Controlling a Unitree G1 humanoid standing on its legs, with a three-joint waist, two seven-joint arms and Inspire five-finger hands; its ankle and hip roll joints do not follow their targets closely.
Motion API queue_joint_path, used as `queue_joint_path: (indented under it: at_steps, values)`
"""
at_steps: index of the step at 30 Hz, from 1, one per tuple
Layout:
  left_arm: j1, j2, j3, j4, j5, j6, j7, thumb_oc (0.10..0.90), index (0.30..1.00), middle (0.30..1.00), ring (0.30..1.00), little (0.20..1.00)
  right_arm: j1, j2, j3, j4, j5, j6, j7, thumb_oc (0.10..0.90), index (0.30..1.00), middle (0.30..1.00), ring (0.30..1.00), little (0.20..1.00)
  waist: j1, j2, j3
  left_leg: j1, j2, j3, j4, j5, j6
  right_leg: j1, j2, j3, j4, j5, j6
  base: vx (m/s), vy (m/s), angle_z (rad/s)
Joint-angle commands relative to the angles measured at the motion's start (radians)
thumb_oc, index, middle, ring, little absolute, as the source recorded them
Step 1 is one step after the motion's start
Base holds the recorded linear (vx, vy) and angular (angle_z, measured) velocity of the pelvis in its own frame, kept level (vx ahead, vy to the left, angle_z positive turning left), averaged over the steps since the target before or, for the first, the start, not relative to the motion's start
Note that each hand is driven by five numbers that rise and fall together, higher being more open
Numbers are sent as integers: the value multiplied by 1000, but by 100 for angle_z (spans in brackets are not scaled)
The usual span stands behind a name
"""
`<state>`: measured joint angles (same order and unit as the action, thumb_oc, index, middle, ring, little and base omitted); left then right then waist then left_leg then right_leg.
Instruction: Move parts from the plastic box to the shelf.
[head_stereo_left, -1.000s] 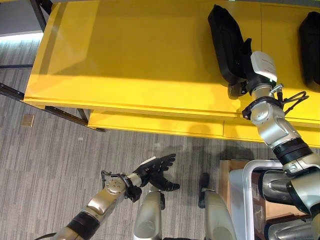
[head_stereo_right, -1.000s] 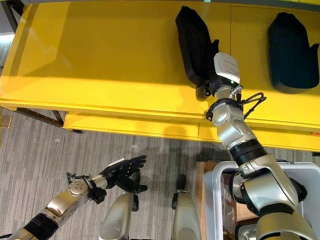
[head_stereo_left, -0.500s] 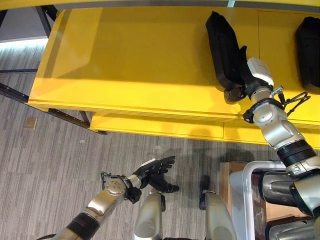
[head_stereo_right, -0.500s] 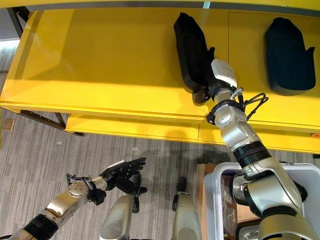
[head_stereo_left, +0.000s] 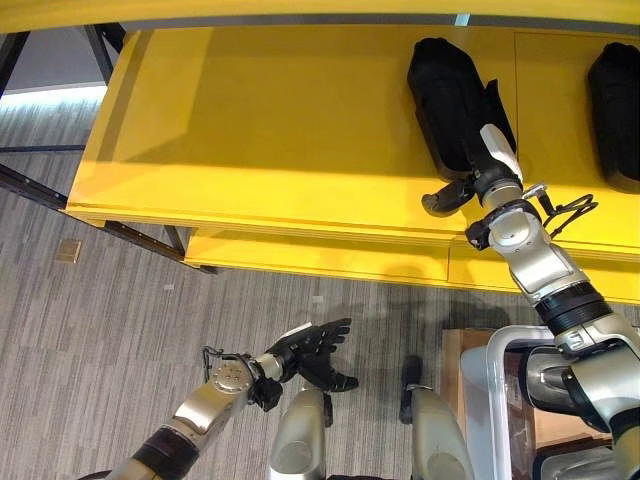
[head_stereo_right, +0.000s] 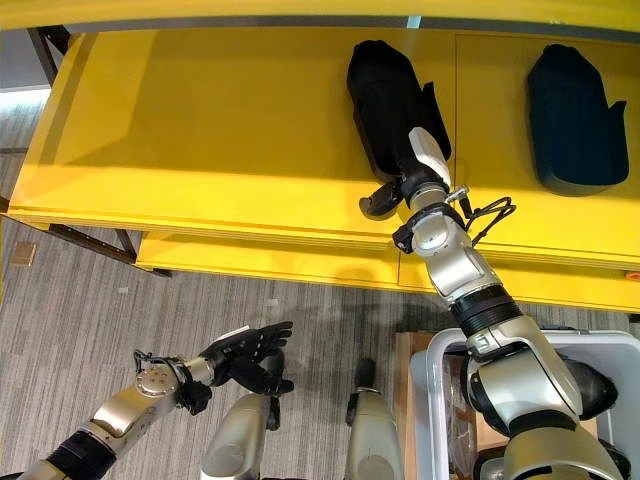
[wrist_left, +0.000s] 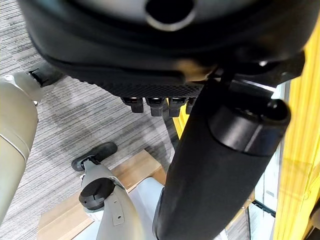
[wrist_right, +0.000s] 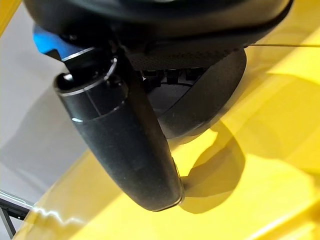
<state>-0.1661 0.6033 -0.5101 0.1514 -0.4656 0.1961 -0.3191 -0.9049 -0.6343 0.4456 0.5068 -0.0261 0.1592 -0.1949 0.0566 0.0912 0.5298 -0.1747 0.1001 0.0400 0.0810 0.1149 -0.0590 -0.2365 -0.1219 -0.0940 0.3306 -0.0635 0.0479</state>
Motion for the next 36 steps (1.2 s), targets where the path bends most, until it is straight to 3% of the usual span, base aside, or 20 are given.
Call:
queue_joint_path:
  at_steps: [1,13,15,21,22,26,29,33,36]
  values:
    - [19,-16,-5,-120,-37,-49,-36,900,1000,1000,1000,1000,-94,-26,-54,-78,-1,-84,-65,900,1000,1000,1000,1000,6,-8,-35,18,-59,22,92,-128,60,82,40,-21,8,-71,-47,0,0,0]
    - [20,-25,-19,-107,-43,-64,-29,900,1000,1000,1000,1000,-80,4,-57,-60,-11,-40,-112,900,1000,1000,1000,1000,5,-3,-37,19,-62,21,92,-129,62,78,37,-17,15,-73,-48,1,2,1]
    - [21,-27,-17,-104,-41,-67,-30,900,1000,1000,1000,1000,-66,16,-64,-53,70,0,-122,900,1000,1000,1000,1000,3,-4,-36,20,-61,22,90,-129,62,76,37,-16,16,-73,-48,-4,4,7]
    - [18,-45,-16,-103,-40,-67,-10,900,1000,1000,1000,1000,-3,95,-119,-46,300,40,-180,900,1000,1000,1000,1000,-10,-7,-29,27,-56,32,90,-134,63,71,39,-10,22,-74,-49,-1,1,1]
    - [15,-53,-19,-92,-39,-73,-4,900,1000,1000,1000,1000,17,127,-133,-39,364,40,-196,900,1000,1000,1000,1000,-15,-7,-27,30,-55,35,89,-134,63,70,42,-5,22,-73,-51,0,0,0]
    - [15,-58,-20,-87,-38,-76,0,900,1000,1000,1000,1000,37,151,-151,-29,380,20,-206,900,1000,1000,1000,1000,-19,-8,-27,32,-55,38,89,-135,64,72,43,-1,22,-74,-52,0,0,0]
    - [11,-75,-26,-65,-34,-91,8,900,1000,1000,1000,1000,68,198,-156,-31,470,4,-240,900,1000,1000,1000,1000,-29,-5,-24,35,-55,45,84,-133,65,65,46,7,26,-71,-53,1,16,-5]
    - [11,-80,-33,-58,-41,-102,16,900,1000,1000,1000,1000,78,223,-173,-5,451,-44,-253,900,1000,1000,1000,1000,-34,0,-22,36,-54,49,81,-130,63,62,47,13,26,-71,-54,-4,31,-8]
    - [10,-87,-36,-53,-43,-107,23,900,1000,1000,1000,1000,87,232,-176,-11,442,-44,-267,900,1000,1000,1000,1000,-38,2,-24,40,-56,52,77,-130,63,62,45,15,25,-70,-53,6,33,-1]
